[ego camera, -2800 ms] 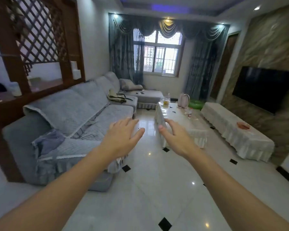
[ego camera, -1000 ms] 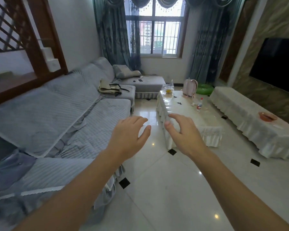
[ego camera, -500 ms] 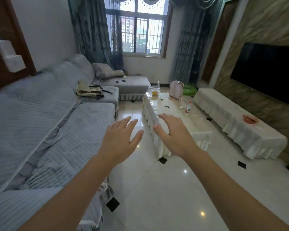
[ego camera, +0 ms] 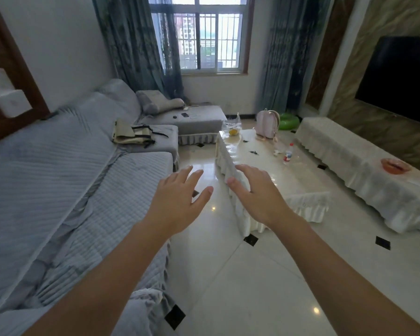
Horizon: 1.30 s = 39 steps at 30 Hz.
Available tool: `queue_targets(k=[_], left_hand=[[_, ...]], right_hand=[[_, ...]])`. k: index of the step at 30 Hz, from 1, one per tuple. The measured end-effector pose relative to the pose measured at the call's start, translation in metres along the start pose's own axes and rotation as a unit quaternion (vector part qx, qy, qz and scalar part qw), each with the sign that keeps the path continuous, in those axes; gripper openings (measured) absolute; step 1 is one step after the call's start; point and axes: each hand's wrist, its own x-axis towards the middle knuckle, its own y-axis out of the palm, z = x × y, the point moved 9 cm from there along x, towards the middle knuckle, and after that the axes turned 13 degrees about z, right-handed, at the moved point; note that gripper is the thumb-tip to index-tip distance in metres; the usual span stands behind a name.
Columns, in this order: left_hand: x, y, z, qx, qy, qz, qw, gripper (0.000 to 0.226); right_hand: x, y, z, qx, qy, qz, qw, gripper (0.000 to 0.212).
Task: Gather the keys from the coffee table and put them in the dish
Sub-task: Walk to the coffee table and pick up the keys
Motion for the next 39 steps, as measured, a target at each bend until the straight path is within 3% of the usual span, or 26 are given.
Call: queue_targets(k=[9, 21, 30, 39], left_hand=[[0.141, 0.012, -0.001, 0.044, -0.011, 0.001, 0.999, 0.063], [0.256, 0.036, 0.036, 0.039, -0.048, -0.001, 0.998, 0.064], [0.372, 0.074, 0.096, 0.012, -0.015, -0.007, 1.000, 0.061], [0.518, 0.076, 0.158, -0.048, 0.038, -0.017, 0.998, 0.066]], right_hand=[[0.131, -0.030, -0.076, 0.043, -0.006, -0.001, 0.999, 0.056], [0.250, -0.027, -0.124, 0.030, -0.035, 0.019, 0.999, 0.058], [0.362, 0.005, -0.158, -0.003, -0.004, 0.036, 0.999, 0.059], [0.491, -0.004, -0.172, -0.053, 0.046, -0.006, 0.998, 0.059]])
